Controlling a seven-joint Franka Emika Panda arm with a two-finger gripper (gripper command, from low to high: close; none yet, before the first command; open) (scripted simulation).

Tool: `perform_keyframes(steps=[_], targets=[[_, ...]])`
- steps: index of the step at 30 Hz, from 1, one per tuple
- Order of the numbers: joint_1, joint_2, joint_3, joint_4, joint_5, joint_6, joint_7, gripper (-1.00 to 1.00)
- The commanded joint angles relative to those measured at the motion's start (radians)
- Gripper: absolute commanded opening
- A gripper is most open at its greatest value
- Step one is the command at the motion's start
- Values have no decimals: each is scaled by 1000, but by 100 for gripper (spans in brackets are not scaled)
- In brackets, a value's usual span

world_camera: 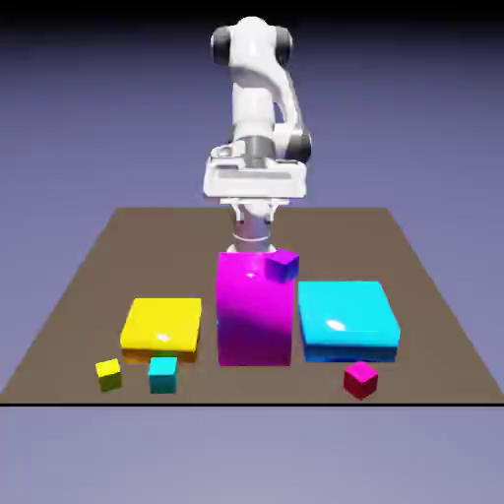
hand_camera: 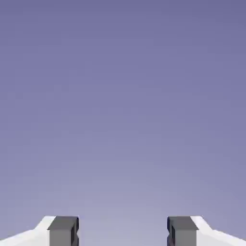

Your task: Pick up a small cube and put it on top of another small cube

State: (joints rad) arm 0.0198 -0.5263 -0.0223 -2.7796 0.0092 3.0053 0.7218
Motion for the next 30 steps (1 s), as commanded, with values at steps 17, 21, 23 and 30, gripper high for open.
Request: perform_keyframes(steps=[17,21,23,30], targets=[[109,616,-314,428,130,-446,-271,0],[135,761,-388,529,161,-552,-335,0],[148,834,-425,579,176,-604,-367,0],[190,1070,-546,744,226,-776,-471,0]])
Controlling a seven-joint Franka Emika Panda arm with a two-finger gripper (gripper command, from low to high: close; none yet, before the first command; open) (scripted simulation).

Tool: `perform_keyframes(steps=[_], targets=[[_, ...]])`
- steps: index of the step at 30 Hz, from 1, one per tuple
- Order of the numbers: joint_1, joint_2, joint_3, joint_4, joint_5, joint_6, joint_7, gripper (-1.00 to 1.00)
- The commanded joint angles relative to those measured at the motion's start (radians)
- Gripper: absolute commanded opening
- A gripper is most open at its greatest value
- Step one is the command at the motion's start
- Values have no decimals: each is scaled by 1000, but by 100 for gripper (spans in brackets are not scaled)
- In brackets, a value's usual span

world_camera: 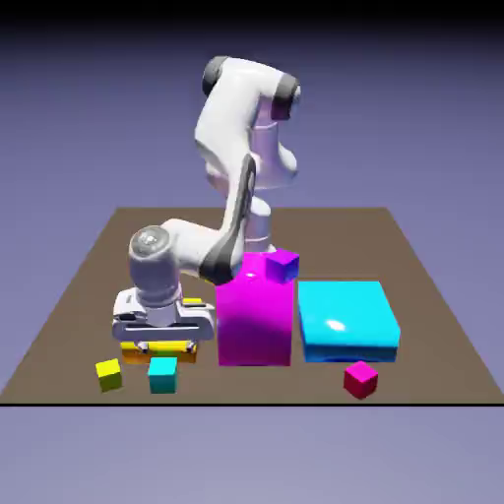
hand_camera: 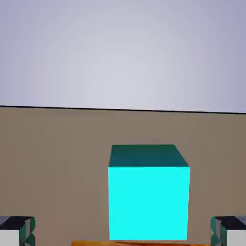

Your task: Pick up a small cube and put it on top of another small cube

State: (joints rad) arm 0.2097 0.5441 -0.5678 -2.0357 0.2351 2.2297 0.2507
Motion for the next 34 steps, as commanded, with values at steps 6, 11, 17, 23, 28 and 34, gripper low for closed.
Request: perform_keyframes(steps=[6,11,17,23,28,34], targets=[[-52,121,68,-21,72,136,-43,-100],[13,-8,24,-1,-23,2,-15,-100],[129,-78,241,-12,-237,19,-148,-100],[245,-148,459,-23,-451,36,-281,-100],[302,-116,557,-39,-583,124,-332,-100],[302,-133,561,-36,-578,104,-336,100]])
